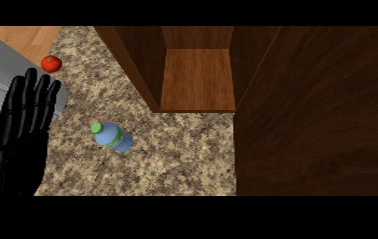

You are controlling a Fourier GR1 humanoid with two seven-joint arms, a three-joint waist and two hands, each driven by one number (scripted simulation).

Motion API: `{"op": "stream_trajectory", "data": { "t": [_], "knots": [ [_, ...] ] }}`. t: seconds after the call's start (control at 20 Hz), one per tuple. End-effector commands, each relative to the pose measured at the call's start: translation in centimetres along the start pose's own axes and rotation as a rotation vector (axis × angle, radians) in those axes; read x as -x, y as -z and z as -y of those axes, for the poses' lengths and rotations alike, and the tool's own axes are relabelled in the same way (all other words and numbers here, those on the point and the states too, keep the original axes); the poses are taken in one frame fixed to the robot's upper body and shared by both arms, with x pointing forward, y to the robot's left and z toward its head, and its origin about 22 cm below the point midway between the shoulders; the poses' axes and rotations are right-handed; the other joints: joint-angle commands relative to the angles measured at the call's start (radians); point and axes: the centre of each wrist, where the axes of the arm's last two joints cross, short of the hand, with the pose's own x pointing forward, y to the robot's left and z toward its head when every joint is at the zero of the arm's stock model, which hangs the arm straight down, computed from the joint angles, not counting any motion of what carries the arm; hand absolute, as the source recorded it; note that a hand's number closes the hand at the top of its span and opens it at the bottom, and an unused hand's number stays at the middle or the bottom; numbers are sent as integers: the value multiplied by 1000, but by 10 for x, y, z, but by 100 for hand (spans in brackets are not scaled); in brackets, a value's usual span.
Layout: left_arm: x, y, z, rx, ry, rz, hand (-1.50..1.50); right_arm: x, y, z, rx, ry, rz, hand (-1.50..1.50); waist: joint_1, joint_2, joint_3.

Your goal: Pick up the bottled water, place it into the cabinet and close the cabinet

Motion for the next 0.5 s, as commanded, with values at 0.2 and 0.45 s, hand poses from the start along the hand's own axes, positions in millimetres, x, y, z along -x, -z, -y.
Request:
{"op": "stream_trajectory", "data": {
  "t": [0.2,0.45],
  "knots": [
    [-18,6,16,509,-249,118,-150,-14,-11,1,-43,-38,28,-150,-28,-20,-14],
    [30,-37,17,510,-483,-374,-150,8,-42,-22,-27,343,-270,-150,-23,-11,-11]
  ]
}}
